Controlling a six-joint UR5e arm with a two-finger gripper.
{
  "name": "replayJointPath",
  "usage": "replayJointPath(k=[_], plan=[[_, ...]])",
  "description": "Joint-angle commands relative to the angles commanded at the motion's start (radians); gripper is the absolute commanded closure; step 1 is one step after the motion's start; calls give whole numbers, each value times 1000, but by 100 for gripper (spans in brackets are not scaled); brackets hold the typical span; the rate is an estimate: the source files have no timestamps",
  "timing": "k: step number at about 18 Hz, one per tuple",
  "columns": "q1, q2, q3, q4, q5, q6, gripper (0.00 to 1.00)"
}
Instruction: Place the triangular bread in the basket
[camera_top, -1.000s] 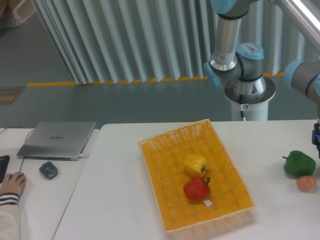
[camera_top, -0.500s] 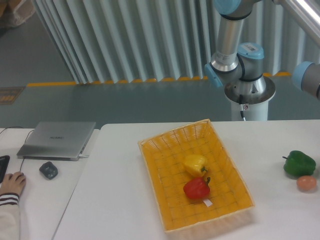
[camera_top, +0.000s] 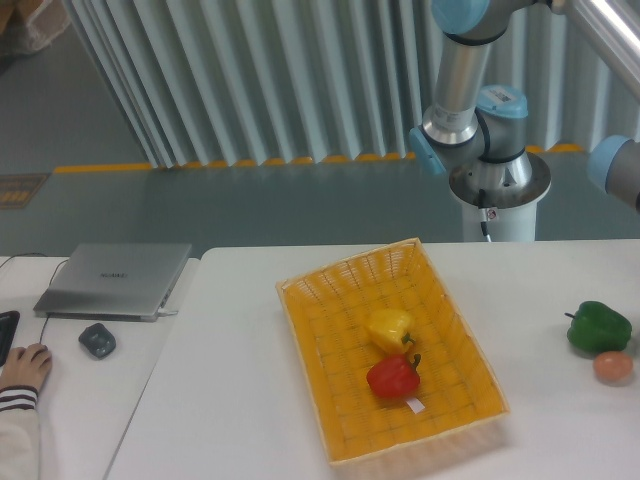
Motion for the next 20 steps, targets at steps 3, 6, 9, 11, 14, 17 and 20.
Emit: replayJointPath(k=[3,6,9,11,14,17,20], plan=[[-9,-12,-2,3,-11,0,0],[-11,-15,-5,3,-11,5,0],[-11,-17,-15,3,-9,5,0],[-8,-18,-15,3,-8,14,0],[-8,-18,-15,3,-6,14,0],[-11,-25,-15,3,-3,12,0],[-12,-29,-15,3,-2,11,6]])
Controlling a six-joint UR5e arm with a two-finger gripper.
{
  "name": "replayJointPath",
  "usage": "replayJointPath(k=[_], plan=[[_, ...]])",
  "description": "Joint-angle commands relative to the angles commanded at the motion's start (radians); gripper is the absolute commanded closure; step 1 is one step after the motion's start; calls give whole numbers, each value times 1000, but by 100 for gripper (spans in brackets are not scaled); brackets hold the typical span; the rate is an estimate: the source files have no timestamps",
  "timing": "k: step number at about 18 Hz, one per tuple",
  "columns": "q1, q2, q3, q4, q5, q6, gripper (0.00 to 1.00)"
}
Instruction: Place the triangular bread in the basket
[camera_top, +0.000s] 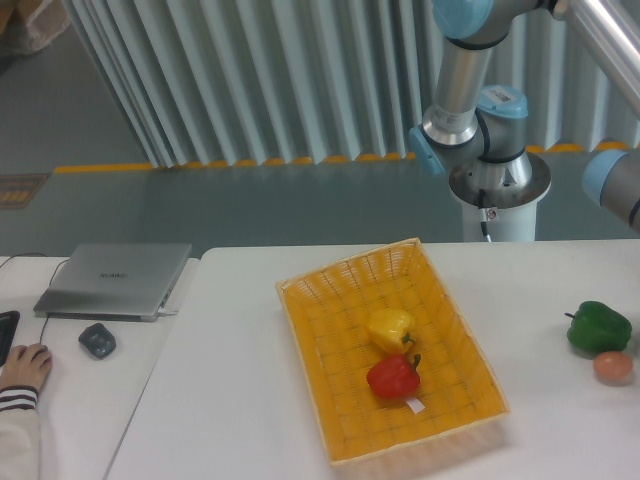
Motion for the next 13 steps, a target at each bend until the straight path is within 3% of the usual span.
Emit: replayJointPath(k=[4,5,6,7,10,13], plan=[[0,0,2,2,-2,-6,22],[0,0,2,2,-2,-12,31],[0,0,3,2,-2,-12,48],[0,3,6,0,-3,-15,55],[0,5,14,-2,3,-12,55],[-2,5,14,-5,5,-18,72]])
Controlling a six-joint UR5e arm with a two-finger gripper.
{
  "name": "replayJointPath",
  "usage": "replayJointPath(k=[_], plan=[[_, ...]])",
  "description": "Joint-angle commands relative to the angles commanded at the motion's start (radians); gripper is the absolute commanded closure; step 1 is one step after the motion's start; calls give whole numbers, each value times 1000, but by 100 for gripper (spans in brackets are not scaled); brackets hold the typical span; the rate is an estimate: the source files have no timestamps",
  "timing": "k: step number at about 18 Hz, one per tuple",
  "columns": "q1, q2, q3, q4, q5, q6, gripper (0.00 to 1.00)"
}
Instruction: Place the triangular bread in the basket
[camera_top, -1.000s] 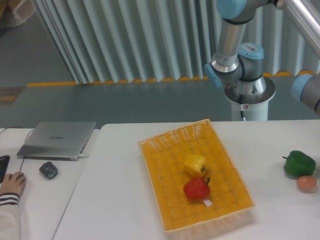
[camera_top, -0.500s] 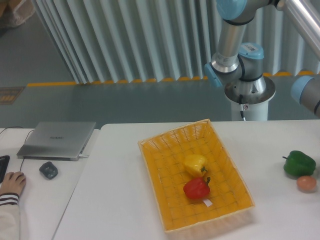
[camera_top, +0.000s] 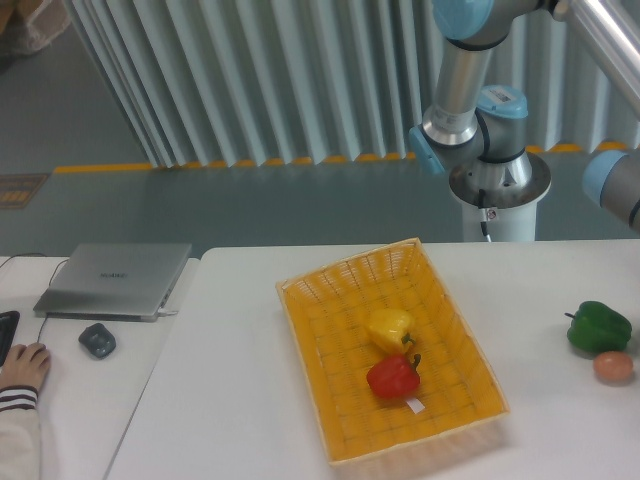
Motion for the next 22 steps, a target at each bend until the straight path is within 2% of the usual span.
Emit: replayJointPath(k=[1,5,10,13,17,20,22], plan=[[0,2,0,0,0,-5,75],[0,9,12,-17,2,-5,75],[-23,46,52,-126,-24,-12,76],[-22,57,77,-161,-121,-77,80],[-25,69,81,-181,-161,-126,83],[-21,90,83,-209,-313,-198,84],[-25,94,84,-218,-313,-201,85]])
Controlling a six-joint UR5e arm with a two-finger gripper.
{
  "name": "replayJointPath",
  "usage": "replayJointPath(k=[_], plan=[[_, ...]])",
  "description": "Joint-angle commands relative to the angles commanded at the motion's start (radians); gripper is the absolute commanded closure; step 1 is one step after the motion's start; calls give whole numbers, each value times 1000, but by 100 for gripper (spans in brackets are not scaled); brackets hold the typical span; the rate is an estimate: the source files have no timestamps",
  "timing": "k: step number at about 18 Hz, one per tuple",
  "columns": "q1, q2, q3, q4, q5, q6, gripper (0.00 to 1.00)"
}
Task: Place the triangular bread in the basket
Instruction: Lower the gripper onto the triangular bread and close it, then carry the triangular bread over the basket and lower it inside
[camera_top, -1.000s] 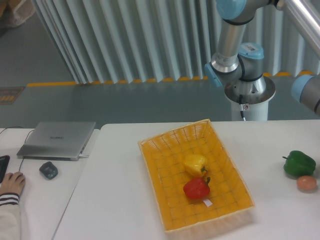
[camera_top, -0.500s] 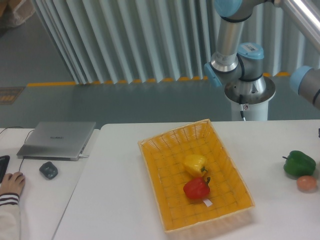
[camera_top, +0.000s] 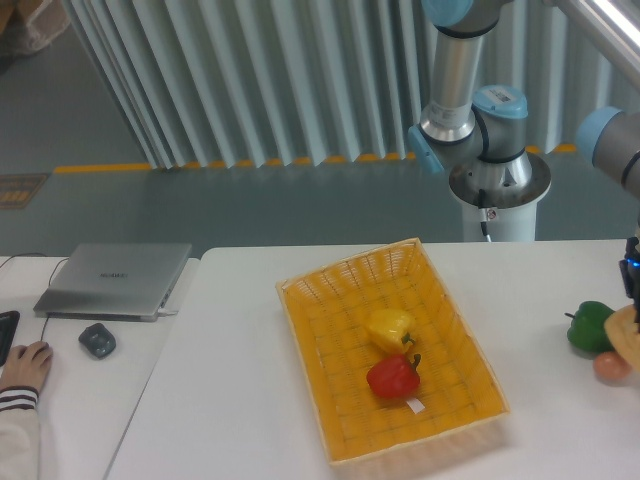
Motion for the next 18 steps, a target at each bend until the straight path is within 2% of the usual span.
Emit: replayJointPath(k=[2,3,5,6,8,12,14,18], plan=[[-6,5,12,-26,-5,-9,85],[-26,14,27,-60,-14,-32,85],[-60,20,46,-83,-47,-116,85],[-72,20,46,-83,-64,-155,85],[-127,18,52,-78,-86,-314,89],[-208,26,55,-77,-89,-429,89],[-271,25,55,-71,-92,-530,89],[-334,14,54,-9,-112,-691,89]])
